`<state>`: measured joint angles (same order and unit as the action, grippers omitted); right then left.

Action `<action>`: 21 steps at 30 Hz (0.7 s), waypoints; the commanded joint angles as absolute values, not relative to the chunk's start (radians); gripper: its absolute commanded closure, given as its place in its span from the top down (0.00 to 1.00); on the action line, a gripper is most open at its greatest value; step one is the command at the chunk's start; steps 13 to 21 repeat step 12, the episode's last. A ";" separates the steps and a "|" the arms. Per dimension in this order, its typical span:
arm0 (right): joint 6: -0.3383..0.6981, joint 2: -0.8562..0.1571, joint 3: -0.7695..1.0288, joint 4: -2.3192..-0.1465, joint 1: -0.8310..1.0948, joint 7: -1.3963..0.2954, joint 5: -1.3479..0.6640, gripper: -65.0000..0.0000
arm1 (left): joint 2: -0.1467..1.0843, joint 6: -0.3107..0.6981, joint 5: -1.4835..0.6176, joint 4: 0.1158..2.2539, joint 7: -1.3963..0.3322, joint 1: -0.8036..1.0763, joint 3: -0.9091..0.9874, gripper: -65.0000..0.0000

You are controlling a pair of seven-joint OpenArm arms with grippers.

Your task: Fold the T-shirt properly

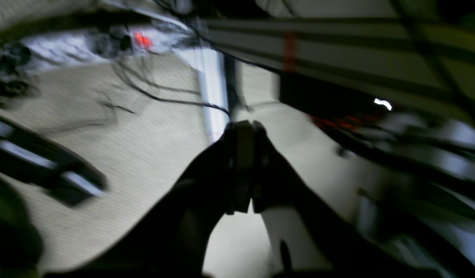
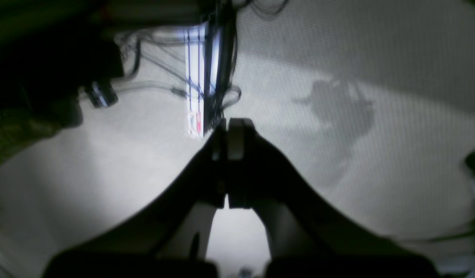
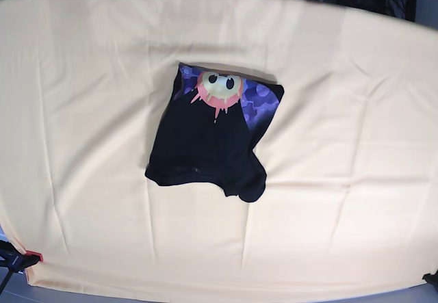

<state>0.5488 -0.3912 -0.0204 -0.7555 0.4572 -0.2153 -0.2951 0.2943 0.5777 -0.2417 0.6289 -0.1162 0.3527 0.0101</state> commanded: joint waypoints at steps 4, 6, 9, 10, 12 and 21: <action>0.348 -0.352 -0.079 -0.715 0.398 -0.201 -0.223 0.00 | 0.224 0.335 -0.167 0.598 -0.078 0.321 -0.046 0.00; 0.268 -0.319 -0.105 -0.715 0.380 -0.200 -0.193 0.00 | 0.179 0.225 -0.137 0.594 -0.034 0.327 -0.062 0.00; 0.200 -0.263 -0.141 -0.715 0.368 -0.175 -0.174 0.00 | 0.125 0.181 -0.142 0.585 0.001 0.350 -0.065 0.00; 0.192 -0.244 -0.151 -0.715 0.369 -0.159 -0.173 0.00 | 0.112 0.181 -0.150 0.585 0.002 0.358 -0.065 0.00; 0.190 -0.212 -0.170 -0.715 0.371 -0.149 -0.173 0.00 | 0.089 0.182 -0.155 0.585 0.003 0.370 -0.065 0.00; 0.190 -0.212 -0.170 -0.715 0.371 -0.149 -0.173 0.00 | 0.089 0.182 -0.155 0.585 0.003 0.370 -0.065 0.00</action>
